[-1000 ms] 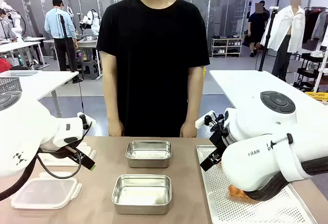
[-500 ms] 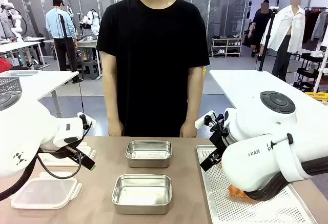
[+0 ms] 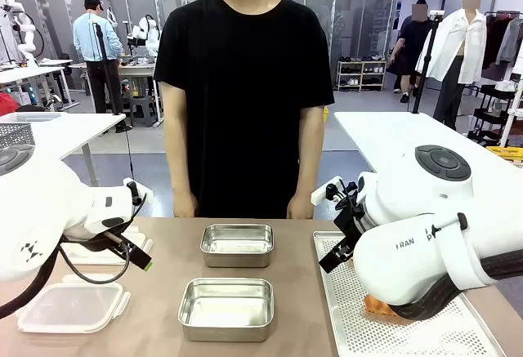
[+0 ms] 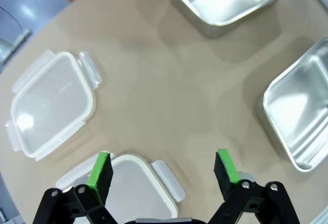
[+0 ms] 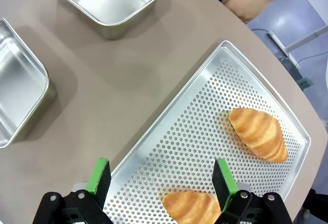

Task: Place the bread into the airtight container.
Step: Pick up a Butter Roll and place it into an empty Airtight Container.

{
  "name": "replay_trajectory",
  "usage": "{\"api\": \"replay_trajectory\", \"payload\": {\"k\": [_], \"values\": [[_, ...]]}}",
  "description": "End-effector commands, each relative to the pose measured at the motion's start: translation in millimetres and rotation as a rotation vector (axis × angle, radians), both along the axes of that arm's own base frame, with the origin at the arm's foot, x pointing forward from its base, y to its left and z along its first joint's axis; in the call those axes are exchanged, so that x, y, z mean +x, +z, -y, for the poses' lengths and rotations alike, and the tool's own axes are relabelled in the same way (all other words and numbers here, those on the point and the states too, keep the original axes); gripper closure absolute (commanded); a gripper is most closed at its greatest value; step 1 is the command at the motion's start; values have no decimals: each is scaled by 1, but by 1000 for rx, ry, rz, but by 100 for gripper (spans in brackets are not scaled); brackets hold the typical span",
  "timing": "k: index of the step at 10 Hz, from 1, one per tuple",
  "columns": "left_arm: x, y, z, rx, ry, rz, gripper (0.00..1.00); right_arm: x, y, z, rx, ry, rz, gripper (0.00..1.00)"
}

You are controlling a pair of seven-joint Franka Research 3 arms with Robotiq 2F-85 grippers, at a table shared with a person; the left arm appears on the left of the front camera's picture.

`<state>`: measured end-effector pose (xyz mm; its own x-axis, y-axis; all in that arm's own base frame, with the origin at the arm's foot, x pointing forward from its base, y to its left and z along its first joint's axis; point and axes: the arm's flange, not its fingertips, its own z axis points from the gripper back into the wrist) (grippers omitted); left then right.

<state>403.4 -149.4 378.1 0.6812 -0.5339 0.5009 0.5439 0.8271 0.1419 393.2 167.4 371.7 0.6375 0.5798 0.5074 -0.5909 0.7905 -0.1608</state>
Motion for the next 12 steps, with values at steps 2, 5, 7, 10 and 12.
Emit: {"api": "replay_trajectory", "payload": {"k": [2,5,7,10,12], "values": [[5,83,-5,5,-9,-44,0,3,60,16,5,-9,-18,0],[-11,217,-32,-56,-35,-86,0,-14,189,64,59,20,-36,0],[-42,299,-57,-95,-31,-101,0,-50,265,99,113,7,0,0],[-97,382,-97,-105,-21,7,0,-119,346,145,166,36,36,0],[-128,410,-122,-154,15,54,0,-147,373,161,208,22,41,0]]}}
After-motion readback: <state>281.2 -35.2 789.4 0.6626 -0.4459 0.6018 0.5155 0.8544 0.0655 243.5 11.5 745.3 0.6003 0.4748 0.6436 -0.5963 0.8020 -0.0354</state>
